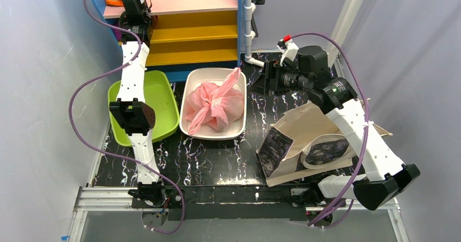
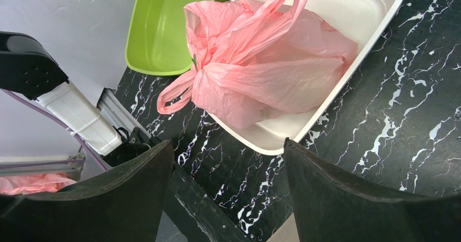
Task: Place the food into the grocery bag and tie it
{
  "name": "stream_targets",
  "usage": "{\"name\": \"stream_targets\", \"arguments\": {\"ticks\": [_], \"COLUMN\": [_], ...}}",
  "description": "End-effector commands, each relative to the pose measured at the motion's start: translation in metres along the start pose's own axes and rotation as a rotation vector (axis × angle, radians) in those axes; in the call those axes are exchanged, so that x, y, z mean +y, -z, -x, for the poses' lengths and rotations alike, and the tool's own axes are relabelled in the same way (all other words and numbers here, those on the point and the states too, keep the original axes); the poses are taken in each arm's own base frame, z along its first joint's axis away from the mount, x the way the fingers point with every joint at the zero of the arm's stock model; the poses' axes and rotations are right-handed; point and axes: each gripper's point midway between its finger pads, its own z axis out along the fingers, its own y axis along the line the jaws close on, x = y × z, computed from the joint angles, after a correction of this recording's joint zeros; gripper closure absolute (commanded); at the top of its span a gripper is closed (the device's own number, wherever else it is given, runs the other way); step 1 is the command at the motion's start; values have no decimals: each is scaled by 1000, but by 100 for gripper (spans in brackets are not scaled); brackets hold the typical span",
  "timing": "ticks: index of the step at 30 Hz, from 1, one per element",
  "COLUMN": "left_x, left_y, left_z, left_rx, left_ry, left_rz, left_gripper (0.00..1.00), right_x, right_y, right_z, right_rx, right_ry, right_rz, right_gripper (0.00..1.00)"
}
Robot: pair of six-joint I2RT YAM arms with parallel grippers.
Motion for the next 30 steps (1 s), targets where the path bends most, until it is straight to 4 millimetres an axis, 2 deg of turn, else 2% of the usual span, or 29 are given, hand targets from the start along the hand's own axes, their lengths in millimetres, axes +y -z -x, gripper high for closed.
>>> {"name": "stream_targets", "arguments": {"ticks": [1,6,10,13,21,22,23,26,30], "left_x": [53,59,57,55,44,45,31,24,15], "left_y": [-6,0,15,29,64,68,77,92,109], "left_z": [-21,-14,-5,-8,18,24,27,41,59], "left_rx": [64,56,48,53,6,-5,-12,-40,-79], "left_ry": [-62,-49,7,38,99,103,108,110,90], "left_rz": [159,177,142,123,31,27,-8,-45,-98], "left_gripper": [83,100,100,100,100,100,100,100,100], "right_x": [7,6,9,13,23,21,19,3,-10], "right_y": [-1,-3,0,8,31,33,36,45,68], "right_z": [7,6,12,17,29,29,29,26,22], "right_rx": [-20,-14,-30,-40,-94,-99,-106,-124,-143], "right_ry": [27,25,34,40,70,71,70,51,7], "right_rz": [36,37,35,35,21,7,-13,-108,-224], "right_gripper": [19,20,20,20,20,20,20,20,20]}}
